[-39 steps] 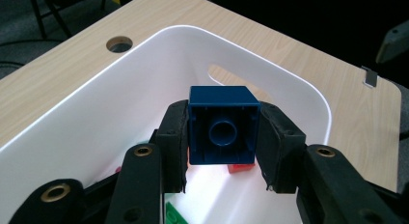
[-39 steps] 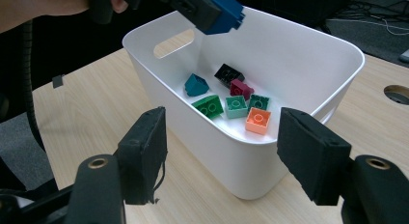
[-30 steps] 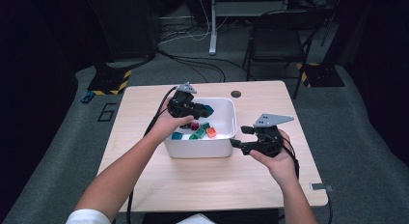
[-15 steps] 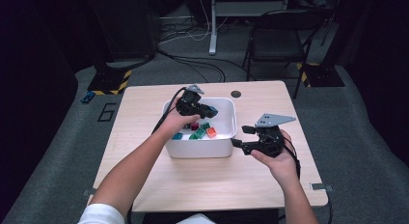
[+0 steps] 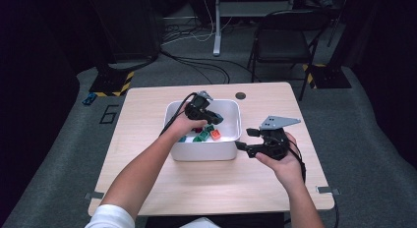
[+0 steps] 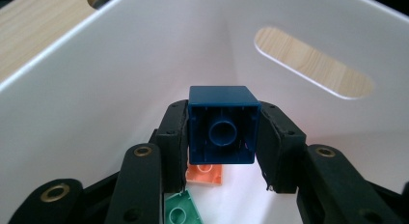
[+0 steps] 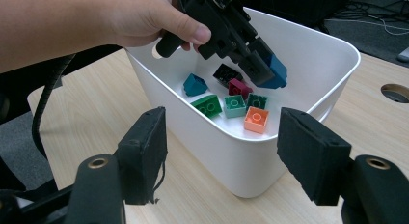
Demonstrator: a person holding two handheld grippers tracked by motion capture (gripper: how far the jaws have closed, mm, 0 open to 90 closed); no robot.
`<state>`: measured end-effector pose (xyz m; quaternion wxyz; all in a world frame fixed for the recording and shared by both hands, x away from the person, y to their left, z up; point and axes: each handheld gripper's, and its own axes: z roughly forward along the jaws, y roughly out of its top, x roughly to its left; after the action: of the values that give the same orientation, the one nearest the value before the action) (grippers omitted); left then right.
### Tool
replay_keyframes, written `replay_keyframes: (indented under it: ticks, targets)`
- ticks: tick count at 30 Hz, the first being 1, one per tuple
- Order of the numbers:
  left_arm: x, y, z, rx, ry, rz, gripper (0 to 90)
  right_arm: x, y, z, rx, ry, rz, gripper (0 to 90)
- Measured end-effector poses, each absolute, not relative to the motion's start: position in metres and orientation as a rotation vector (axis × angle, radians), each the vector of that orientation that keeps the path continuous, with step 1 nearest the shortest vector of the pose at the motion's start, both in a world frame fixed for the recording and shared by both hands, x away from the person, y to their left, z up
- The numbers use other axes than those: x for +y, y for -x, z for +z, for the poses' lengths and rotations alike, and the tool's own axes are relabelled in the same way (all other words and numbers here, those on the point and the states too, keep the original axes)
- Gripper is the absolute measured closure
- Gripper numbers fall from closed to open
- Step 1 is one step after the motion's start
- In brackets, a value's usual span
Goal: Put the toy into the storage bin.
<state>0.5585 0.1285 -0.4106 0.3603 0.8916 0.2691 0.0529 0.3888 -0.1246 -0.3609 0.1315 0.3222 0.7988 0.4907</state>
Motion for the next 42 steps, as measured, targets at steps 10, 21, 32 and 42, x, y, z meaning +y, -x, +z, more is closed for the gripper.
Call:
replay_keyframes:
  ticks: [10, 21, 32, 42]
  targets:
    - [0.127, -0.555, -0.412, 0.677, -2.338, 0.164, 49.0, -0.125, -0.389, -0.361, 2.319, -0.939, 1.425, 34.4]
    - [0.155, -0.544, -0.380, 0.691, -2.247, 0.208, 42.3, -0.125, -0.389, -0.362, 2.319, -0.944, 1.420, 34.4]
    - [0.201, -0.528, -0.351, 0.749, -2.179, 0.279, 41.8, -0.124, -0.389, -0.362, 2.319, -0.944, 1.418, 34.4]
    - [0.232, -0.504, -0.331, 0.766, -2.144, 0.352, 40.8, -0.123, -0.389, -0.362, 2.322, -0.943, 1.414, 34.4]
